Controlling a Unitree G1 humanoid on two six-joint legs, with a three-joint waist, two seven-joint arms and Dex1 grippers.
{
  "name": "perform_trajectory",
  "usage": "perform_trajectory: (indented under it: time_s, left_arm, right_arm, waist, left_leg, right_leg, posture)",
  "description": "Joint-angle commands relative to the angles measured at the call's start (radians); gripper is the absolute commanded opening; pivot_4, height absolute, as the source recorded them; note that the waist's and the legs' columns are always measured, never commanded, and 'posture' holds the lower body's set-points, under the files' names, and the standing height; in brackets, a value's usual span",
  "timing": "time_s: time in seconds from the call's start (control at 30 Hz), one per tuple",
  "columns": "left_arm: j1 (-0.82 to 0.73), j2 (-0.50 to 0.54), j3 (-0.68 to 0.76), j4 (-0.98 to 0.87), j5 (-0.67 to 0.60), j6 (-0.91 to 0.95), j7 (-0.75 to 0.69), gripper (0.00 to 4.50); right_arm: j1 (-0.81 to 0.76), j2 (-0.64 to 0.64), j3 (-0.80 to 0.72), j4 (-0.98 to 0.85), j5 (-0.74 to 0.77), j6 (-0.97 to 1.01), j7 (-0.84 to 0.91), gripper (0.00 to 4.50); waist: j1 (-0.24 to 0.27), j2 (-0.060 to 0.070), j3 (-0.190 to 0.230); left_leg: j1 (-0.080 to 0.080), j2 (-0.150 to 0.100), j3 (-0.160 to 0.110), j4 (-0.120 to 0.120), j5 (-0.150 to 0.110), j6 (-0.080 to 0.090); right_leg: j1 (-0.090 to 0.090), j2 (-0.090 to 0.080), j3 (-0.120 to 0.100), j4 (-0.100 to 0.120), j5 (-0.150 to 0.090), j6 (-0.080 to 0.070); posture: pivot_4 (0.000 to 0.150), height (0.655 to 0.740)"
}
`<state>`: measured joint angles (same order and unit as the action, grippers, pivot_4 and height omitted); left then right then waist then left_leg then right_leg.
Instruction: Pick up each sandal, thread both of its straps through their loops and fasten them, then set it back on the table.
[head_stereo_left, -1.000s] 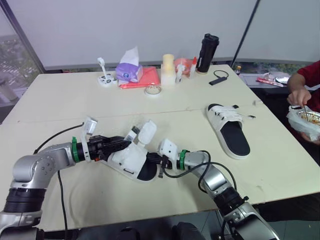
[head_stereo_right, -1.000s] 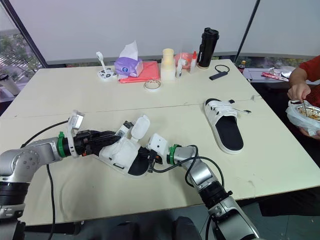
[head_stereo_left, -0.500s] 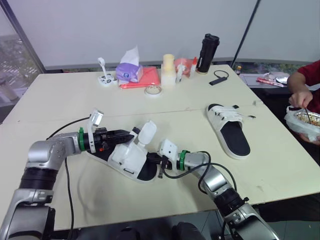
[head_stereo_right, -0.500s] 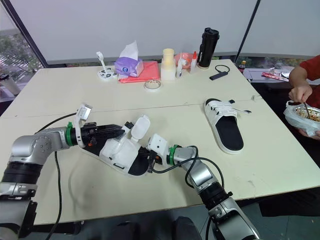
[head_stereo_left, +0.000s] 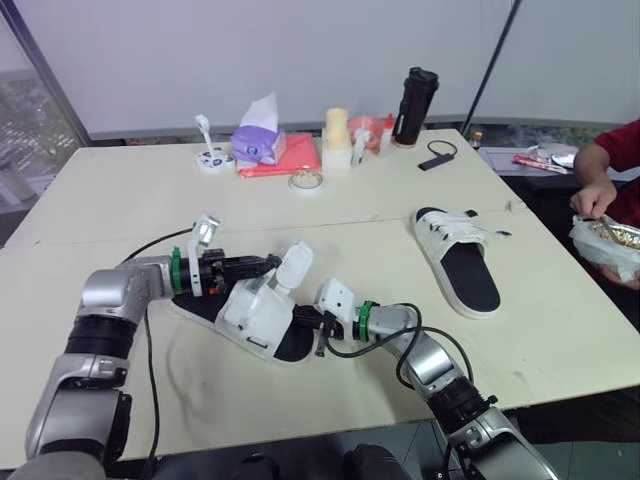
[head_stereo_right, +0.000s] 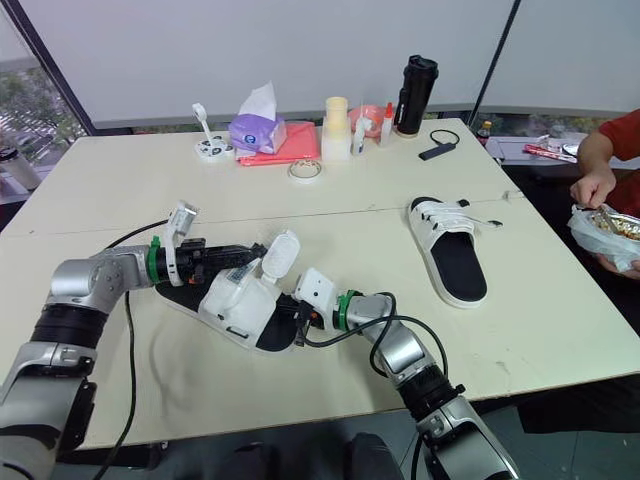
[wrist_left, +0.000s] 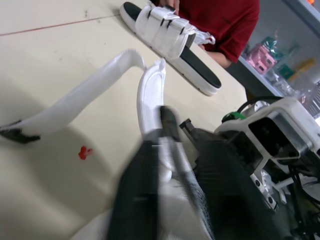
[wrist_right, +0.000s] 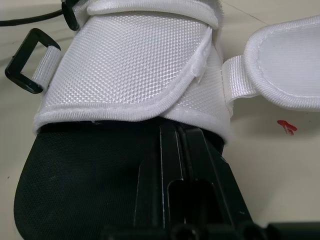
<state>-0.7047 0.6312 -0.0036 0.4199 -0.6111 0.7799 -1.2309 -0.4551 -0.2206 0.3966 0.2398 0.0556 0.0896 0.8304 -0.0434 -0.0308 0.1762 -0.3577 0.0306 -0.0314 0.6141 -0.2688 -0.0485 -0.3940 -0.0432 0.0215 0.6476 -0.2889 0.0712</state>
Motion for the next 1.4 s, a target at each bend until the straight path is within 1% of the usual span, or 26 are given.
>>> perform_trajectory:
  time_s: [0.03, 0.27, 0.4, 0.5, 0.63, 0.93, 1.0, 1.13, 1.27, 1.4]
  left_arm:
    - [-0.011, 0.018, 0.048, -0.051, -0.027, 0.024, -0.016, 0.04]
    - [0.01, 0.029, 0.176, -0.197, -0.163, 0.167, 0.025, 0.04]
    - [0.02, 0.016, 0.217, -0.211, -0.189, 0.193, 0.072, 0.04]
    - [0.044, 0.007, 0.188, -0.193, -0.147, 0.154, 0.085, 0.04]
    - [0.034, -0.023, 0.167, -0.147, -0.105, 0.106, 0.105, 0.04]
    - [-0.017, -0.085, 0.139, 0.073, 0.034, -0.072, 0.149, 0.04]
    - [-0.021, -0.089, 0.108, 0.104, 0.074, -0.105, 0.138, 0.04]
    - [-0.001, -0.073, -0.015, 0.116, 0.196, -0.206, 0.071, 0.04]
    - [-0.009, -0.073, -0.042, 0.153, 0.246, -0.27, 0.042, 0.04]
    - [-0.023, -0.076, -0.046, 0.176, 0.268, -0.284, 0.022, 0.04]
  right_arm:
    - [0.052, -0.025, 0.034, 0.086, -0.053, 0.071, -0.003, 0.0]
    - [0.06, -0.03, 0.032, 0.08, -0.053, 0.073, -0.002, 0.0]
    - [0.059, -0.029, 0.035, 0.085, -0.054, 0.07, 0.001, 0.0]
    - [0.054, -0.027, 0.038, 0.092, -0.057, 0.065, 0.003, 0.0]
    - [0.052, -0.027, 0.039, 0.094, -0.059, 0.064, 0.004, 0.0]
    - [0.074, -0.03, 0.042, 0.069, -0.058, 0.074, -0.005, 0.0]
    - [0.077, -0.029, 0.043, 0.066, -0.058, 0.075, -0.008, 0.0]
    - [0.076, -0.028, 0.042, 0.066, -0.057, 0.077, -0.009, 0.0]
    - [0.073, -0.025, 0.04, 0.07, -0.057, 0.077, -0.011, 0.0]
    - [0.068, -0.022, 0.04, 0.076, -0.057, 0.077, -0.012, 0.0]
  waist:
    - [0.0, 0.0, 0.0]
    - [0.0, 0.0, 0.0]
    - [0.0, 0.0, 0.0]
    - [0.0, 0.0, 0.0]
    - [0.001, 0.0, 0.0]
    - [0.002, 0.0, 0.0]
    - [0.003, 0.0, 0.0]
    - [0.004, 0.0, -0.002]
    - [0.004, 0.001, -0.003]
    - [0.004, 0.001, -0.003]
  left_leg:
    - [0.0, 0.0, 0.0, 0.0, 0.0, 0.0]
    - [0.0, 0.0, 0.0, 0.0, 0.0, 0.0]
    - [0.001, 0.0, -0.001, 0.0, 0.0, 0.0]
    - [0.001, 0.0, -0.001, 0.0, 0.0, 0.0]
    - [0.001, 0.0, 0.0, 0.001, 0.0, 0.0]
    - [0.001, 0.0, 0.0, 0.001, 0.0, 0.0]
    - [0.0, 0.0, 0.0, 0.001, 0.0, 0.0]
    - [0.001, -0.001, 0.0, 0.001, 0.0, -0.001]
    - [0.002, -0.001, 0.0, 0.001, 0.0, -0.001]
    - [0.001, -0.001, 0.0, 0.001, 0.0, 0.0]
  right_leg:
    - [0.0, 0.0, 0.0, 0.0, 0.0, 0.001]
    - [0.0, 0.0, 0.0, 0.0, 0.001, 0.001]
    - [0.0, 0.0, 0.0, 0.0, 0.001, 0.001]
    - [0.001, 0.0, 0.0, 0.0, 0.001, 0.001]
    - [0.001, 0.0, 0.0, 0.0, 0.001, 0.001]
    - [0.001, 0.0, 0.0, 0.0, 0.001, 0.001]
    - [0.001, 0.0, -0.001, 0.0, 0.001, 0.001]
    - [0.002, 0.0, -0.001, 0.0, 0.001, 0.001]
    - [0.003, 0.0, -0.001, 0.0, 0.001, 0.001]
    - [0.002, 0.0, -0.001, 0.0, 0.001, 0.001]
  posture:
    - [0.15, 0.74]
    - [0.15, 0.74]
    - [0.15, 0.74]
    - [0.15, 0.74]
    - [0.15, 0.74]
    - [0.15, 0.74]
    - [0.15, 0.74]
    - [0.15, 0.74]
    - [0.15, 0.74]
    - [0.15, 0.74]
